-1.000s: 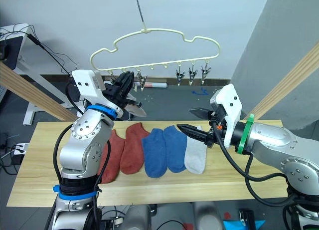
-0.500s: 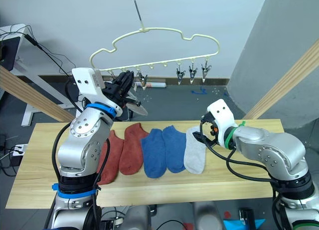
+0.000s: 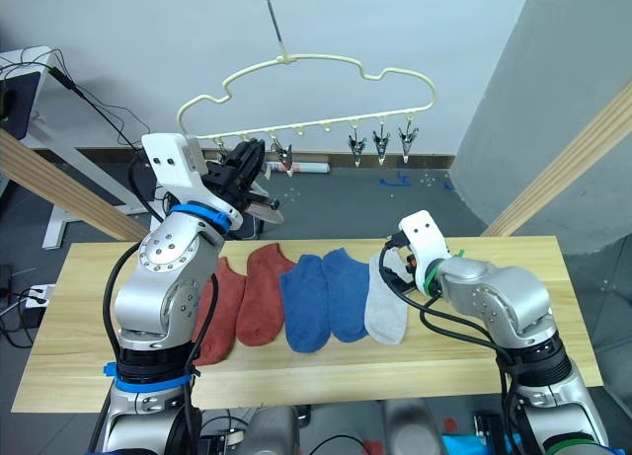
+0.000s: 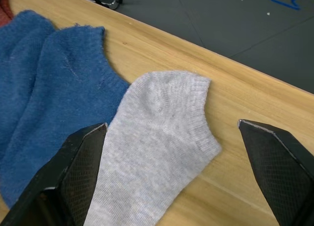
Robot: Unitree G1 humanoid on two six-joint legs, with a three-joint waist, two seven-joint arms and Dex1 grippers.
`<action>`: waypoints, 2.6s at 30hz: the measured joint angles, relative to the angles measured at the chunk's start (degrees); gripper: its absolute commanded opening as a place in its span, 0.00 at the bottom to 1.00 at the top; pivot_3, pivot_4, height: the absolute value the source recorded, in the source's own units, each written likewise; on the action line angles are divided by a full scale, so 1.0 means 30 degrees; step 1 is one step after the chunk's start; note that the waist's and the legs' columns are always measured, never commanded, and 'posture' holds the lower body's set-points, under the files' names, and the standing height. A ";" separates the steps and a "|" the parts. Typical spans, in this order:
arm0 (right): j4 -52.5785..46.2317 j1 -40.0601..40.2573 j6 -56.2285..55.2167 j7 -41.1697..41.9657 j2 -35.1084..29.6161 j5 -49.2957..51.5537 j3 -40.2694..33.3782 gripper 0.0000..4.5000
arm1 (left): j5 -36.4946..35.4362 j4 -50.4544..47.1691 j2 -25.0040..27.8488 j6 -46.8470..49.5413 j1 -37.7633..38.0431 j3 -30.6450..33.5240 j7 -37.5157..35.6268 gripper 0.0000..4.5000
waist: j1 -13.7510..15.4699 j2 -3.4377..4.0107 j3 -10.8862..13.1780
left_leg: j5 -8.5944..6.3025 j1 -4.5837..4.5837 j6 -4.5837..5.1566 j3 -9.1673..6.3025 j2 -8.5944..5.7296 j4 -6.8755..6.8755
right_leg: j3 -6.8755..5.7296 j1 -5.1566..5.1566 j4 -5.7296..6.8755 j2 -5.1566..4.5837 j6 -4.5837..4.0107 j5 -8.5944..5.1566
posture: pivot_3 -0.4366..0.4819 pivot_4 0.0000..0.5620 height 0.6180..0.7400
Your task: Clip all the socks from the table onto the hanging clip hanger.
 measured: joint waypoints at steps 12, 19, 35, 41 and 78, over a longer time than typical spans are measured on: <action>0.3384 -0.0034 -0.2937 0.2256 0.0743 -0.3178 0.1364 0.99 | 0.0029 -0.0069 0.0004 0.0084 0.0001 -0.0015 -0.0001 0.00 | 0.0011 0.0000 0.0000 | 0.0000 0.0000 0.0000 -0.0001 -0.0001 0.0000 | -0.0001 0.0002 0.0000 -0.0003 -0.0001 0.0002 | 0.26 0.66 1.00; 0.4658 0.0011 -0.4095 0.3008 0.1234 -0.4602 0.1621 0.99 | 0.0033 -0.0260 0.0011 0.0200 0.0003 -0.0013 0.0002 0.00 | 0.0021 0.0000 0.0000 | 0.0000 0.0000 -0.0001 -0.0002 -0.0001 0.0000 | 0.0000 0.0002 0.0001 -0.0004 -0.0002 0.0002 | 0.27 0.65 1.00; 0.4633 0.0605 -0.4154 0.3824 0.1641 -0.5724 0.1485 0.99 | 0.0051 -0.0408 0.0013 0.0451 0.0002 -0.0018 0.0010 0.00 | 0.0055 0.0000 -0.0001 | 0.0000 0.0001 -0.0002 -0.0007 -0.0002 0.0004 | -0.0005 0.0003 0.0011 -0.0005 0.0000 0.0005 | 0.27 0.65 1.00; 0.4568 0.0713 -0.4018 0.3780 0.1693 -0.6272 0.1371 0.64 | 0.0068 -0.0408 0.0013 0.0451 0.0003 -0.0018 0.0019 0.00 | 0.0056 0.0001 -0.0001 | 0.0000 0.0001 -0.0002 -0.0006 -0.0002 0.0004 | -0.0004 0.0003 0.0011 -0.0006 0.0000 0.0005 | 0.27 0.65 1.00; -0.1366 -0.0905 -0.5387 1.0362 0.1660 -0.2287 -0.0044 0.00 | -0.3179 -0.0934 0.0668 0.3904 -0.0903 0.1580 -0.0421 0.00 | 0.0082 0.0001 -0.0001 | 0.0001 0.0004 -0.0003 -0.0023 -0.0006 0.0011 | -0.0024 0.0002 0.0039 -0.0010 0.0000 0.0005 | 0.29 0.63 1.00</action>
